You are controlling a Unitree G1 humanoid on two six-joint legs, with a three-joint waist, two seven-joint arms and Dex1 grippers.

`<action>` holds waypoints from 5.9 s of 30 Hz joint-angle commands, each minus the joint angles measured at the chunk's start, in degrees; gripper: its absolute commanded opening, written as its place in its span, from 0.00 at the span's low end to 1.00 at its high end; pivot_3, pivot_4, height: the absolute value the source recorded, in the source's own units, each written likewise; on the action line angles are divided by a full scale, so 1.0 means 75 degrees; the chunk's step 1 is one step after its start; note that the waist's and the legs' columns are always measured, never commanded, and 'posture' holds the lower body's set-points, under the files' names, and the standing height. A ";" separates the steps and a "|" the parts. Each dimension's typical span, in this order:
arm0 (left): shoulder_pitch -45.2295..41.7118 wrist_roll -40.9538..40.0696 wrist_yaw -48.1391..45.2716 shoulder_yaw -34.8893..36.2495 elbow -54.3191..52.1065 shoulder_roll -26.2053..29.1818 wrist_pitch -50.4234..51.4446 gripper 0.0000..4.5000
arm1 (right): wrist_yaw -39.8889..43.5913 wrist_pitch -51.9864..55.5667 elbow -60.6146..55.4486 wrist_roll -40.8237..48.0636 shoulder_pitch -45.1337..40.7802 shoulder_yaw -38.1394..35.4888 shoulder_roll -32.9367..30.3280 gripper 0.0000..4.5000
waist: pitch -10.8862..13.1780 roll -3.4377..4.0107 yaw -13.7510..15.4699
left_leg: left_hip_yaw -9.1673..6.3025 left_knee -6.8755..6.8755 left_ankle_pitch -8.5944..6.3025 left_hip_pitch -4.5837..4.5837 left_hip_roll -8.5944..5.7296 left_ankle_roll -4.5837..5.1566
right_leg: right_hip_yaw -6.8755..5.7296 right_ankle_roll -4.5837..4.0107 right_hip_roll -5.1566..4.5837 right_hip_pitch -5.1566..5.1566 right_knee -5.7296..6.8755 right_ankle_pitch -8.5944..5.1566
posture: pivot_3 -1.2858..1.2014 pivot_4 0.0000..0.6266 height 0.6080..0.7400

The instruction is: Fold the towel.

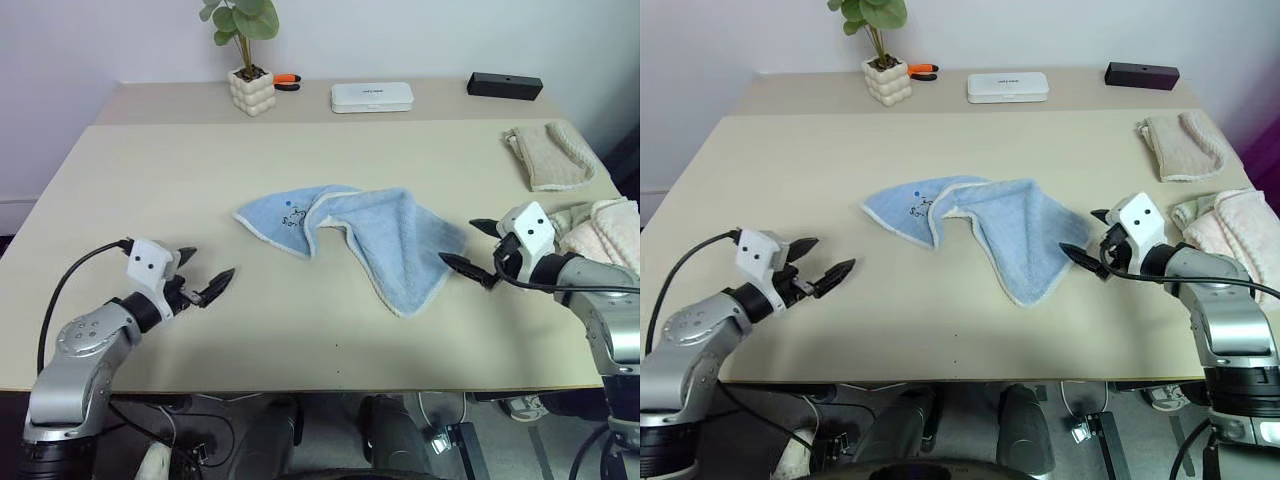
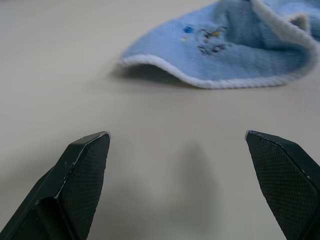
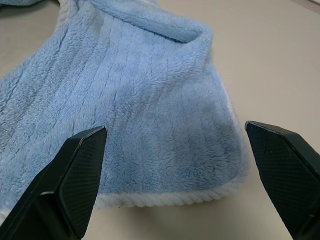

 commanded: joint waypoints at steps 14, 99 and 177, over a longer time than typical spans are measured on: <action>-0.0278 -0.0593 -0.0011 -0.0584 -0.0860 -0.0241 0.0487 0.99 | -0.0567 -0.0478 0.0082 -0.0293 -0.0421 0.0334 0.0574 1.00 | 0.0000 0.0001 0.0072 | 0.0001 -0.0001 0.0000 0.0001 0.0003 0.0000 | 0.0002 0.0000 0.0004 0.0000 0.0000 0.0000 | 0.52 0.24 1.00; -0.3322 0.1475 0.0602 -0.0997 0.2664 -0.0288 -0.1579 0.00 | -0.1256 -0.1234 0.5166 -0.1760 -0.5127 0.1049 0.0808 0.02 | -0.0004 0.0017 -0.0071 | 0.0018 -0.0001 0.0015 -0.0001 0.0024 -0.0026 | 0.0043 -0.0018 0.0075 -0.0018 -0.0003 0.0036 | 0.52 0.24 1.00; -0.2617 -0.0533 -0.1500 0.1299 0.3610 0.1985 -0.1899 0.00 | 0.0460 -0.0495 0.0709 0.0020 -0.3315 0.0363 -0.0333 0.02 | 0.0010 -0.0041 -0.0273 | 0.0293 0.0024 -0.0021 -0.0015 0.0142 0.0023 | 0.0186 -0.0023 0.0121 -0.0156 -0.0005 0.0161 | 0.52 0.24 1.00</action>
